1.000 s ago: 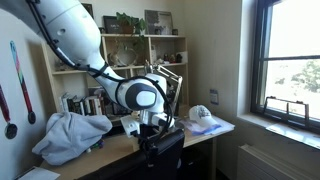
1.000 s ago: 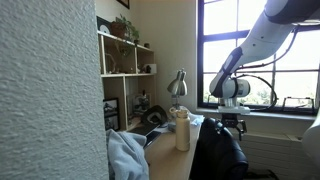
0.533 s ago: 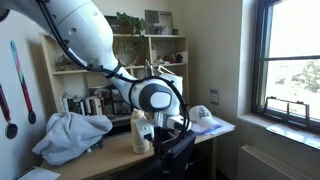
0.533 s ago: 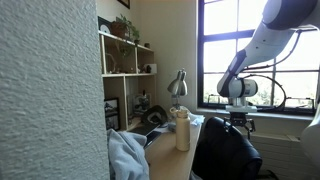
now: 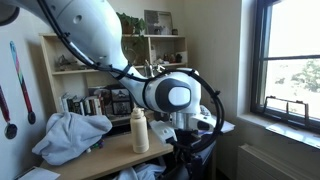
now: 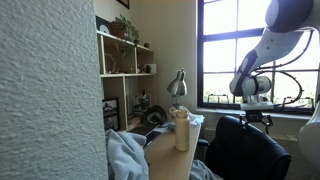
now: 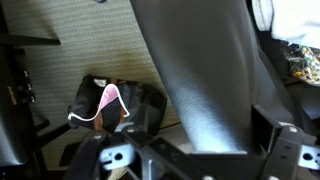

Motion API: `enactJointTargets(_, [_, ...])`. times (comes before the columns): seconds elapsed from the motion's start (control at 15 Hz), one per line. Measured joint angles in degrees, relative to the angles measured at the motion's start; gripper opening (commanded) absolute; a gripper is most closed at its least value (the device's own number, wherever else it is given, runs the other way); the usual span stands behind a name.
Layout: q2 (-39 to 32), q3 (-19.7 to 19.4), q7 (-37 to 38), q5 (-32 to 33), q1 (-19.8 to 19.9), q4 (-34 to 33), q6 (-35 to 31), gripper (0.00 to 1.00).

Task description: Pull out the chair then put the sweater on the chair.

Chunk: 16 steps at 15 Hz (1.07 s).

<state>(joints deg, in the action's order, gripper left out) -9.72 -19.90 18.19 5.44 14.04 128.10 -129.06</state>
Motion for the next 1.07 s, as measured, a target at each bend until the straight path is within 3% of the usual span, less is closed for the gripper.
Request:
enactJointTargets(0.33, [0.50, -1.26, -2.04, 0.27, 2.05, -0.50, -0.12, 1.00])
enactJointTargets(0.6, [5.61, 0.43, -3.21, -0.10, 1.55, -0.51, -4.37, 1.00])
enactJointTargets(1.07, [21.28, 11.12, -4.62, -4.20, -5.71, 2.07, -4.41, 1.00])
